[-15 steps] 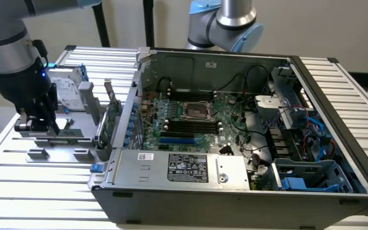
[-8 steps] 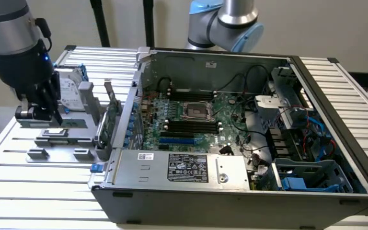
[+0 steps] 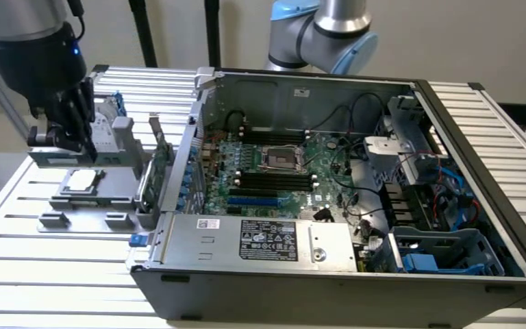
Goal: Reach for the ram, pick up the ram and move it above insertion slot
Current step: 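Pick up the ram and move it above insertion slot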
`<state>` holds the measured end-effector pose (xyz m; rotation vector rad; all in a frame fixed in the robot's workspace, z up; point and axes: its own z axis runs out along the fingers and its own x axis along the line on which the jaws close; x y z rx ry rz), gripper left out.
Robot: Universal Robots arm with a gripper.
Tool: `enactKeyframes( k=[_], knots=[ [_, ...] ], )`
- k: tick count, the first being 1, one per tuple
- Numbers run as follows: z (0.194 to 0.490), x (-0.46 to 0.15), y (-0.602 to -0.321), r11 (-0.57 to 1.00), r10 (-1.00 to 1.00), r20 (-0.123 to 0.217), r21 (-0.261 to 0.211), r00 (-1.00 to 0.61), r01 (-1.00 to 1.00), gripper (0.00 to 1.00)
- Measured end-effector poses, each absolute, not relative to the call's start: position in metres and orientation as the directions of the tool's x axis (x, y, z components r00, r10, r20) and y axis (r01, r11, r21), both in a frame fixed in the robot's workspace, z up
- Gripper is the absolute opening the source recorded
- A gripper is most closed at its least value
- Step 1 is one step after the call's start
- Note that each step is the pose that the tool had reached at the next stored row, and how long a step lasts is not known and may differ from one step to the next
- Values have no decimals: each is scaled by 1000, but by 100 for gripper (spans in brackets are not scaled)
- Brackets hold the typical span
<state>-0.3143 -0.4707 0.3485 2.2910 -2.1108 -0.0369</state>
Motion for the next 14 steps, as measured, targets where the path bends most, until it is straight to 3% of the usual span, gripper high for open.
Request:
enactKeyframes(
  k=[14],
  knots=[
    [384, -263, -466, -82, -997, -5, 35, 82, -996, 14]
  ],
)
